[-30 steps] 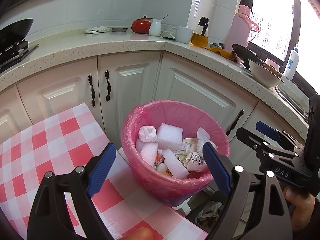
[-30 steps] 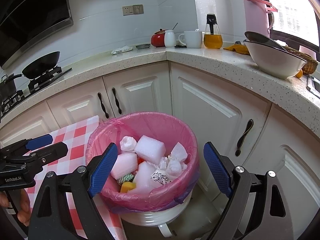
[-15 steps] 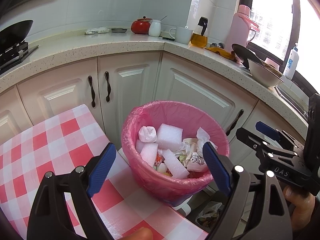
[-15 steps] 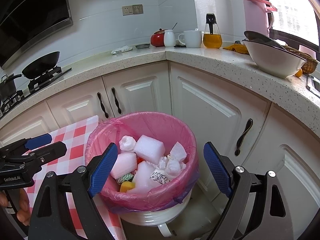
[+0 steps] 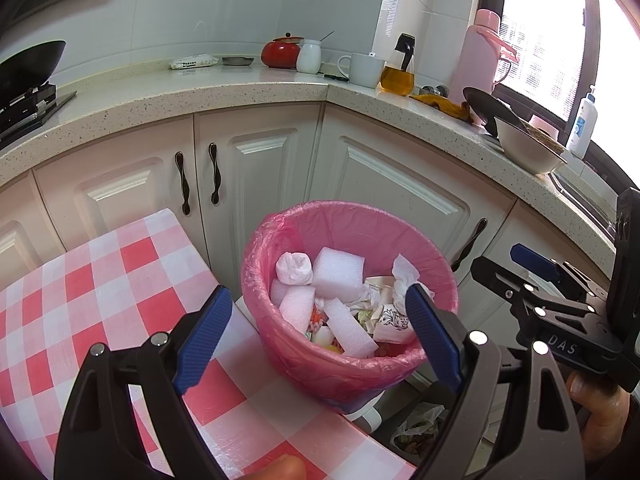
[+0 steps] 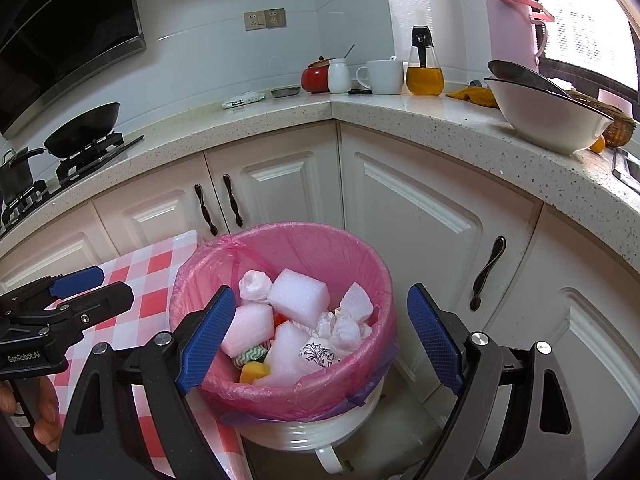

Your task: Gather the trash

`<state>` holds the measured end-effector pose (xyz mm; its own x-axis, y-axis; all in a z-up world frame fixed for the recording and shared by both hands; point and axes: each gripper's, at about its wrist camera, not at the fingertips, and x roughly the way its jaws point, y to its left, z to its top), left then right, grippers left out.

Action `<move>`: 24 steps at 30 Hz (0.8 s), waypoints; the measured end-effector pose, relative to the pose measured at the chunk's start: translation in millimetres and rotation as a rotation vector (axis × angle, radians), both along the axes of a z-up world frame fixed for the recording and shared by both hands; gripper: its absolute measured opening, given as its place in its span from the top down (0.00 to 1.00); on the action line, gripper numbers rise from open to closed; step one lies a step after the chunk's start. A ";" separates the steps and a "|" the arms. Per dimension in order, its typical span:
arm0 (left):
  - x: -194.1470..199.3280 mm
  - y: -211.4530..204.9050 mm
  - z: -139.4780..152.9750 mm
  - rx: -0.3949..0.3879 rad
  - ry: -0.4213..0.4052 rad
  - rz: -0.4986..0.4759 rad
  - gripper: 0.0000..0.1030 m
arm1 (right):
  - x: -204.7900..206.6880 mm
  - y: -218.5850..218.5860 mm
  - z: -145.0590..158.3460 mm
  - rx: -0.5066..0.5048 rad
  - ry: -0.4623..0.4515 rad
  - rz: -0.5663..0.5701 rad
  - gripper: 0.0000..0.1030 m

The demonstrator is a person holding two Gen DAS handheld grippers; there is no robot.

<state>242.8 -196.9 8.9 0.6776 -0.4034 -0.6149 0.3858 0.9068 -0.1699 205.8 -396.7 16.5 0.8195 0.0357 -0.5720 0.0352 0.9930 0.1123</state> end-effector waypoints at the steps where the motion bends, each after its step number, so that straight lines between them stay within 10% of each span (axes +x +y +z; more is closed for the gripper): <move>1: 0.1 0.1 0.0 0.000 0.000 0.000 0.17 | 0.0 0.1 0.1 0.000 0.000 0.000 0.20; 24: 1.0 -4.4 -1.1 0.005 0.004 -0.006 0.17 | 0.2 -1.7 -4.2 0.001 0.010 -0.002 0.20</move>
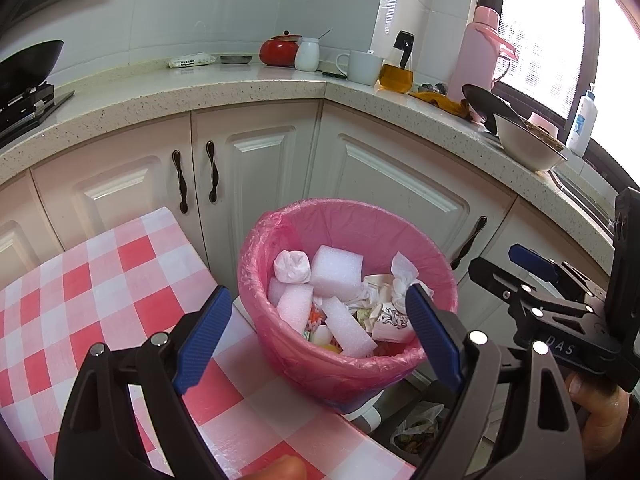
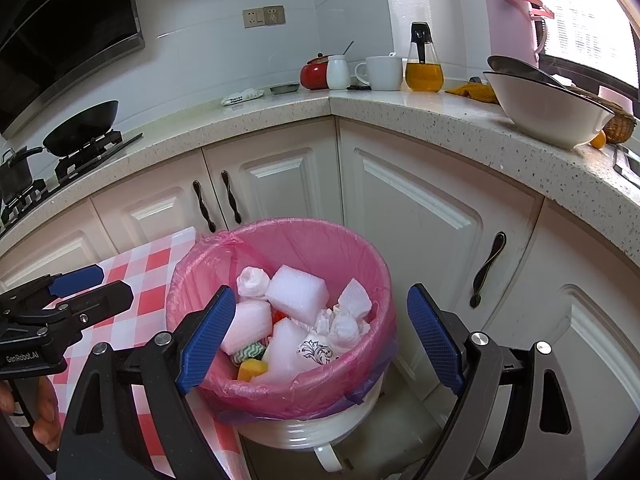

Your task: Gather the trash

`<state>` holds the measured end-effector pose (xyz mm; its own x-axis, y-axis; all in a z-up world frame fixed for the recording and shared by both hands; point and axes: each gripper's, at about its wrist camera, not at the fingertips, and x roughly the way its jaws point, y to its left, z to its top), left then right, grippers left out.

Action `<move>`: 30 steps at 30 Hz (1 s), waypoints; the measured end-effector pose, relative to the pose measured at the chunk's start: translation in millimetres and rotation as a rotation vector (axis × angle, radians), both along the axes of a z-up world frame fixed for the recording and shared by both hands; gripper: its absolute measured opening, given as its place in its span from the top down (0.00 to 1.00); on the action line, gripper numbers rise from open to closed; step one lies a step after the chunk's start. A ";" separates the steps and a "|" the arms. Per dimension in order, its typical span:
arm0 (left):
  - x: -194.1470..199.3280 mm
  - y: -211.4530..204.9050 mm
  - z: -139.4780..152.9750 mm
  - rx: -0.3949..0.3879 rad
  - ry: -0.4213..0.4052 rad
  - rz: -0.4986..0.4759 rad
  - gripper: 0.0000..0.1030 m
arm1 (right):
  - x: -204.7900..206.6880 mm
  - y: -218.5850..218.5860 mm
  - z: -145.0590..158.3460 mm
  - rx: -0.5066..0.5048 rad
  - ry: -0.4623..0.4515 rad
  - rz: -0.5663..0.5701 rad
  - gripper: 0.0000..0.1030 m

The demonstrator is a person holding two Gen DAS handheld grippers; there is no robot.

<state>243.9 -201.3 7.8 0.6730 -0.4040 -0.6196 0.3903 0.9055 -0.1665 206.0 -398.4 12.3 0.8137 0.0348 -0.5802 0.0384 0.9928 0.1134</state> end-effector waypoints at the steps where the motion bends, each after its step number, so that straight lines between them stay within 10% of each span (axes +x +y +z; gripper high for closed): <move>1: 0.3 -0.2 -0.1 0.001 0.000 0.000 0.17 | 0.1 -0.3 -0.3 0.000 0.000 -0.001 0.20; 30: -1.9 -6.1 -1.9 0.013 -0.007 -0.018 0.16 | -0.2 -0.1 -4.6 0.001 0.009 -0.001 0.20</move>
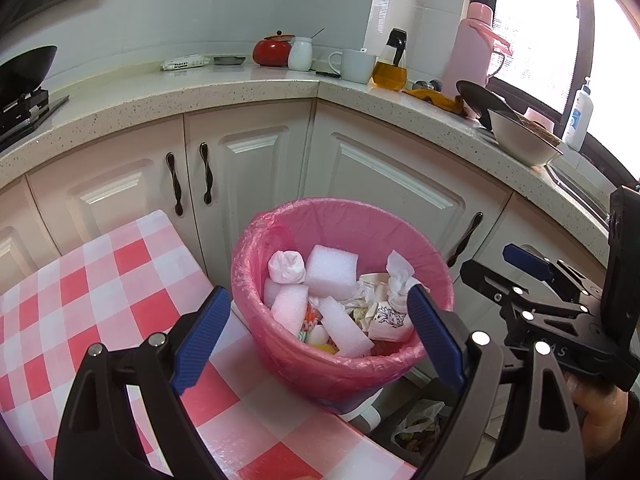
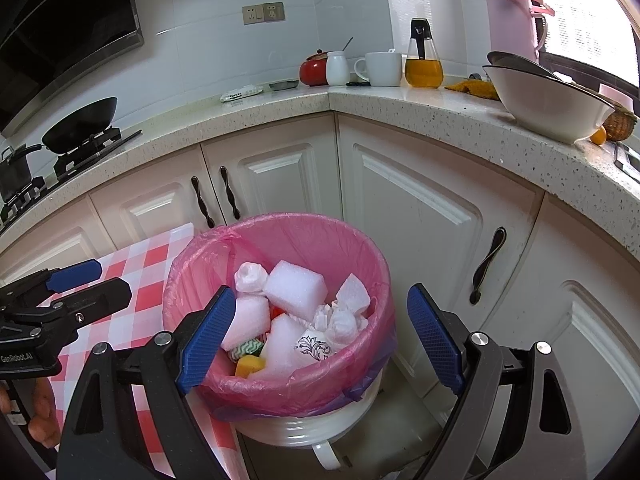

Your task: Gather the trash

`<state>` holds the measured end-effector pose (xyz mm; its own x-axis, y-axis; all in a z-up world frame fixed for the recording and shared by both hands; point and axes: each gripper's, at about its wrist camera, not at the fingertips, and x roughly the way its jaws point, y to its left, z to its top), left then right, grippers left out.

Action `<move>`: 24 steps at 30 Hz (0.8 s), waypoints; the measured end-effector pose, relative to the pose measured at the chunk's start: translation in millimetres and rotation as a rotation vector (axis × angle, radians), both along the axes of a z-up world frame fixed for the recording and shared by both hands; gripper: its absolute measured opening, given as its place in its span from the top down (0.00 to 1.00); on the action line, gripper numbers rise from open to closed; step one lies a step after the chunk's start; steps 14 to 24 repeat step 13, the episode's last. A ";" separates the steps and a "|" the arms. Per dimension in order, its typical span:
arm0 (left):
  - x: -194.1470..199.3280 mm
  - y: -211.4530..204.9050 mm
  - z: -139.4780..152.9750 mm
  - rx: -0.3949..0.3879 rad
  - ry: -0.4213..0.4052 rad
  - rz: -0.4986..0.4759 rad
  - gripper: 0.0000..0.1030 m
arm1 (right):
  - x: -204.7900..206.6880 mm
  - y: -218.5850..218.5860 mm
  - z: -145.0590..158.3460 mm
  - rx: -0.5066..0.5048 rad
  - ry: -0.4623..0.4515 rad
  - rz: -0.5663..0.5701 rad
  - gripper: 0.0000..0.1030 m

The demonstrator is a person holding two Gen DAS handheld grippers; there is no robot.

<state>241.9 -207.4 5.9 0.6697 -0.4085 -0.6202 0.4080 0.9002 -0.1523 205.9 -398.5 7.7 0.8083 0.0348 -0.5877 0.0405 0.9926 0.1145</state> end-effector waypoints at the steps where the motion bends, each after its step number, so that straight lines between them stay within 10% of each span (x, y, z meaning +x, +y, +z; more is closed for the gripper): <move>1: 0.0 -0.1 -0.1 0.001 0.000 0.001 0.16 | -0.1 0.1 -0.1 -0.001 0.000 -0.001 0.20; 24: 1.8 1.3 0.1 0.002 0.016 0.002 0.16 | -0.6 0.0 -0.1 -0.001 0.000 -0.002 0.20</move>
